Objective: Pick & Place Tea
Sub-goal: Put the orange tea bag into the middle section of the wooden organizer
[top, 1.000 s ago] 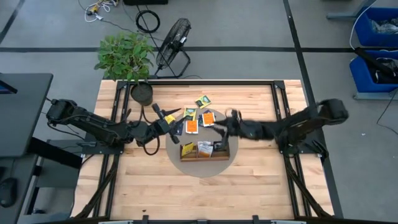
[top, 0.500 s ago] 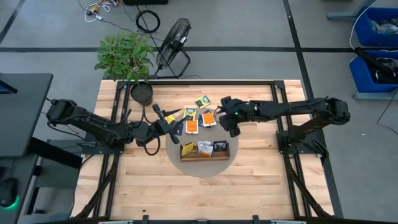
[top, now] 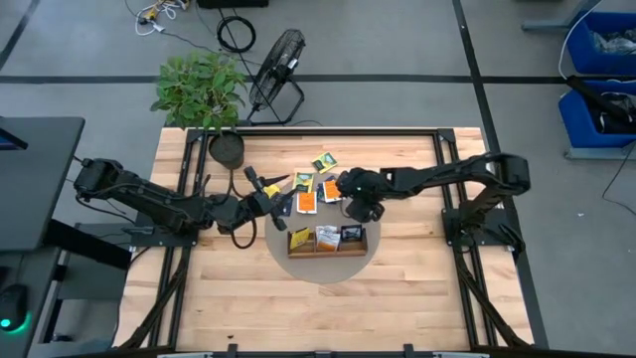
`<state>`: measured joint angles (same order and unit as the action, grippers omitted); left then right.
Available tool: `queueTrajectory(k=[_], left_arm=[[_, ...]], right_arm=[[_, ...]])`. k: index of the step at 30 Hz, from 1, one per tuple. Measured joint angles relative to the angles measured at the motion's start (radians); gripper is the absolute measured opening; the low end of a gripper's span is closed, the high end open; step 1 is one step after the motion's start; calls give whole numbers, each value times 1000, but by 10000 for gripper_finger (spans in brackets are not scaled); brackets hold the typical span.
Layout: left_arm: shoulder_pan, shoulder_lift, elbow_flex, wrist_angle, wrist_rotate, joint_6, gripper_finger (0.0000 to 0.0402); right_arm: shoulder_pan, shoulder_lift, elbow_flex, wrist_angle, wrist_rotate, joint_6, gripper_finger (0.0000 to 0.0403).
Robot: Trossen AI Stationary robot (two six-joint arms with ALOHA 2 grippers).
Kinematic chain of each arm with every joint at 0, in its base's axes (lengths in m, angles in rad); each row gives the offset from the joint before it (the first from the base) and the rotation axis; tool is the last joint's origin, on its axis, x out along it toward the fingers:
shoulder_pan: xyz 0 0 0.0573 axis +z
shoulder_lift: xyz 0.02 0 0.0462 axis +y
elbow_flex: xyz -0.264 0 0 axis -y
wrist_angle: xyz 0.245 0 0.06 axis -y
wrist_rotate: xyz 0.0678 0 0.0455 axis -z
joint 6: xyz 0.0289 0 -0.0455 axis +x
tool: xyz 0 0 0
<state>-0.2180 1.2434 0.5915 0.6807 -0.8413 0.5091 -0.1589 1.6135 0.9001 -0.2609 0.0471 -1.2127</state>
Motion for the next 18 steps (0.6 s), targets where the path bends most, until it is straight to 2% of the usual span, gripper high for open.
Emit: queueTrajectory(k=[11, 18], left_arm=[[4, 0, 0, 2, 0, -1, 195], [3, 0, 0, 3, 8, -5, 195]], right_arm=[[-63, 74, 0, 61, -19, -37, 224], [-85, 94, 0, 85, -71, -25, 223]])
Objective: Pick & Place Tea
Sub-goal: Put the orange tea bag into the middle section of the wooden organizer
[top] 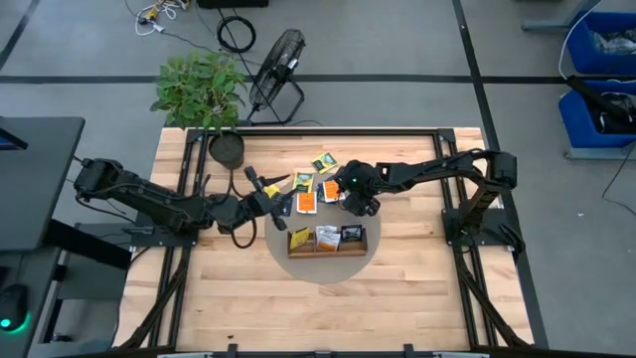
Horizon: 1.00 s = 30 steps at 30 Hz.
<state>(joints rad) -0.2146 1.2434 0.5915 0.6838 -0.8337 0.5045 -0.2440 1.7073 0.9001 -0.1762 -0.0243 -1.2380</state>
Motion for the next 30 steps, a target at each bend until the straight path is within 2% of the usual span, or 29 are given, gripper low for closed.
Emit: queueTrajectory(k=[14, 19, 30], left_arm=[[0, 0, 0, 0, 0, 5, 195], [0, 0, 0, -1, 1, 6, 195], [0, 0, 0, 0, 1, 16, 195]], right_arm=[[1, 65, 0, 75, 9, 26, 216], [1, 65, 0, 76, 43, 25, 179], [7, 65, 0, 76, 89, 25, 70]])
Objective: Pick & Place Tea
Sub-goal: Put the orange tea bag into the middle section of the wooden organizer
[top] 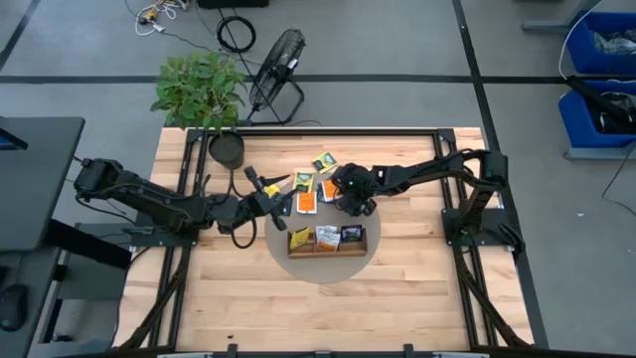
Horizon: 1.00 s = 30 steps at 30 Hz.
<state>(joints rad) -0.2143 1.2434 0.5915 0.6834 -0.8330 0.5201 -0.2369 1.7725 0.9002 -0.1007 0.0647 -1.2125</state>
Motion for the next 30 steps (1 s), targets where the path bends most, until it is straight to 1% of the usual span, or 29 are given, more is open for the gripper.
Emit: queueTrajectory(k=[5, 8, 11, 14, 21, 23, 26, 30], left_arm=[[4, 0, 0, 0, 1, 0, 195], [10, 0, 0, 0, 1, -1, 195], [10, 0, 0, 0, 0, 0, 195], [10, 0, 0, 0, 1, -1, 195], [10, 0, 0, -6, 0, -12, 195], [10, 0, 0, -15, 0, -12, 195], [10, 0, 0, -21, 0, -12, 195], [10, 0, 0, -23, -1, -12, 195]], right_arm=[[12, 0, 0, 3, 56, -1, 29], [17, 0, 1, 3, 59, -1, 8], [22, -7, 13, 0, 60, 2, 6], [23, -22, 42, 0, 94, 24, 4], [22, -72, 151, -56, 130, 68, 2], [22, -89, 184, -98, 130, 125, 1], [28, -121, 243, -183, 112, 270, 1], [35, -171, 329, -295, -7, 567, 1]])
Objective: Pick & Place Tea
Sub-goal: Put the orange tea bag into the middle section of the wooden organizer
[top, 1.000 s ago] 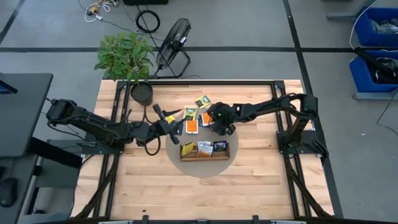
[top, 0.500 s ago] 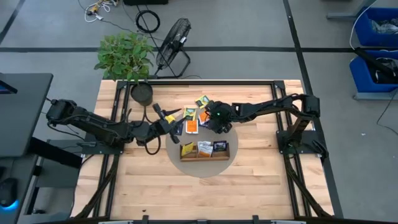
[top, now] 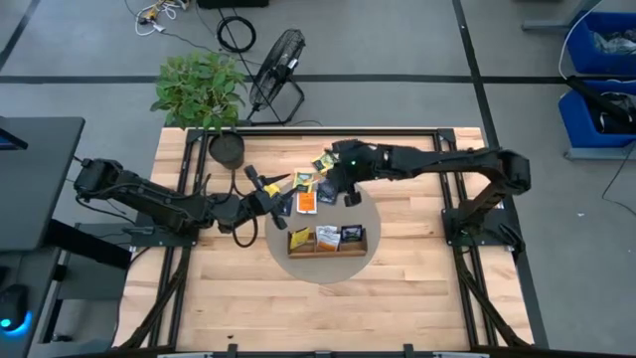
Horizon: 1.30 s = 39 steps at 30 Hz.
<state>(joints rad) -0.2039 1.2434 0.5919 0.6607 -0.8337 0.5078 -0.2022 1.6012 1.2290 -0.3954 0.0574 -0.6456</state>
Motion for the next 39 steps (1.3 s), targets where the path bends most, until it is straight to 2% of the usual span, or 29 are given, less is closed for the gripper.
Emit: queueTrajectory(k=[4, 7, 11, 20, 27, 39], left_arm=[[0, 0, 0, -1, 0, 0, 195], [0, 0, 0, 0, 0, 0, 195], [0, 0, 0, 0, 0, -1, 195], [-2, 0, 0, -1, 0, -1, 195], [-2, 0, 0, -2, 0, -1, 195], [-2, 0, 0, -2, 0, 0, 195]], right_arm=[[16, -40, 67, -66, -106, 313, 1], [40, -68, 81, -101, -192, 456, 0], [89, -75, 78, -156, -233, 610, 0], [213, -75, -19, -115, -184, 806, 0], [262, -75, -146, 44, -181, 949, 0], [285, -75, -173, 67, -151, 971, 0]])
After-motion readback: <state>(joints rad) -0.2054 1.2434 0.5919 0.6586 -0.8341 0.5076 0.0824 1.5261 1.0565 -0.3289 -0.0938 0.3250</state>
